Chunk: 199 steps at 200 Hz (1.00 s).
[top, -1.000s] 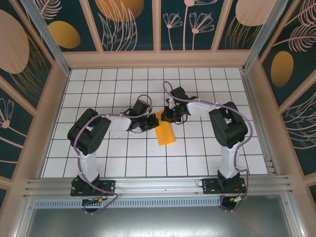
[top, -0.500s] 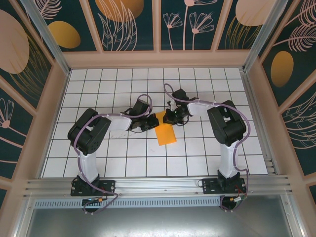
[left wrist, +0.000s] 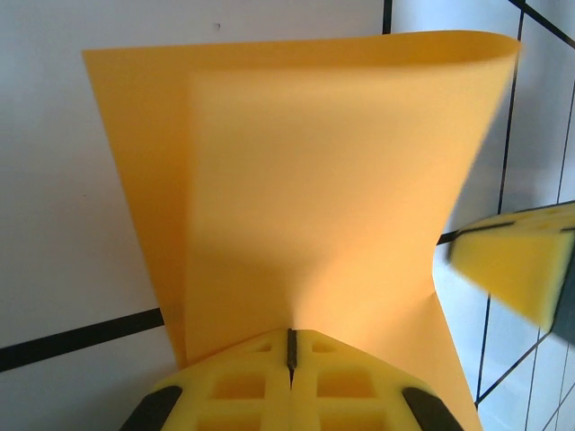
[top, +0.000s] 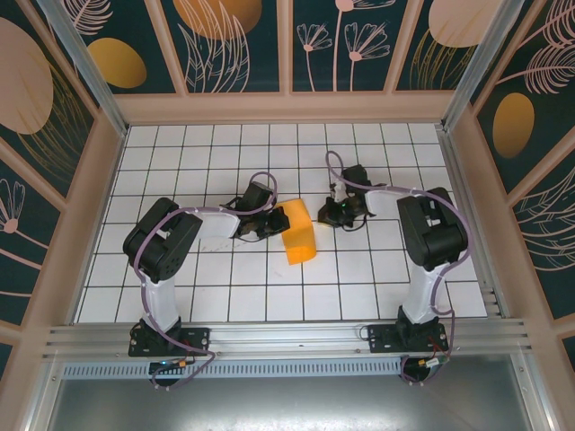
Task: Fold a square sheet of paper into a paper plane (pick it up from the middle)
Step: Fold the square sheet of paper in half at the center of the table.
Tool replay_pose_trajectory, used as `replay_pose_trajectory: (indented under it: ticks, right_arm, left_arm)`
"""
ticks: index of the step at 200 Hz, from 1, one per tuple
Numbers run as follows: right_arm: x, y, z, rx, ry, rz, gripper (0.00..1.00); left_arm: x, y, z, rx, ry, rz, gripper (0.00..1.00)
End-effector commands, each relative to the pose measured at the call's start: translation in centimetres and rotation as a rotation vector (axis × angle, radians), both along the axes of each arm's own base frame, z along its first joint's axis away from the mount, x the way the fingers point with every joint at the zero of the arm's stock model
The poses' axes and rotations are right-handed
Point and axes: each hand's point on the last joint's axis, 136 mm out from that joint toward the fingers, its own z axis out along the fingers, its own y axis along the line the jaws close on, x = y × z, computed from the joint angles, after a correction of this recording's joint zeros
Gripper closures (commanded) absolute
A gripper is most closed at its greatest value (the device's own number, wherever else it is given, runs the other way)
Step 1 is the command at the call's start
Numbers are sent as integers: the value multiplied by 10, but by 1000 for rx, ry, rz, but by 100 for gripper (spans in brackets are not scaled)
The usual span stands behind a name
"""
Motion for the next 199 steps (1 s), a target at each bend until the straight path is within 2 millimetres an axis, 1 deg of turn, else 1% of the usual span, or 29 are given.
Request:
replay_pose_trajectory:
  ticks: [1,16,34,56,73,95,109,132,147,158,171,188,199]
  right_arm:
    - [8,3,21,3,-70,-10,100]
    - [7,20,29,30,-95,32,100]
    - [6,43,33,73,-101,82,100]
    - [8,65,26,95,-86,123,100]
    - [14,72,21,107,-79,124,100]
    - [23,67,10,97,-63,94,100]
    - [25,59,-1,81,-41,60,100]
    - [28,32,-19,32,-11,-15,100]
    - [33,9,-25,-3,-7,-80,100]
    - [40,-3,-21,-20,-26,-115,100]
    - [47,-6,-8,-10,-68,-129,100]
    - [50,8,16,42,-127,-100,100]
    - [48,25,28,80,-147,-61,100]
  left_arm:
    - [-58,79,-96,370,251,79,100]
    - [-58,79,-96,369,249,78,100]
    - [-57,78,-95,366,246,77,100]
    - [-58,78,-96,366,249,76,100]
    - [-59,79,-95,366,248,75,100]
    - [-60,80,-96,367,249,74,100]
    - [-61,80,-96,368,251,75,100]
    - [-62,81,-97,367,255,76,100]
    - [-64,82,-99,366,257,79,100]
    - [-65,82,-100,363,258,79,100]
    - [-67,83,-101,366,262,78,100]
    - [-66,83,-101,364,262,78,100]
    - [-66,82,-101,363,261,78,100]
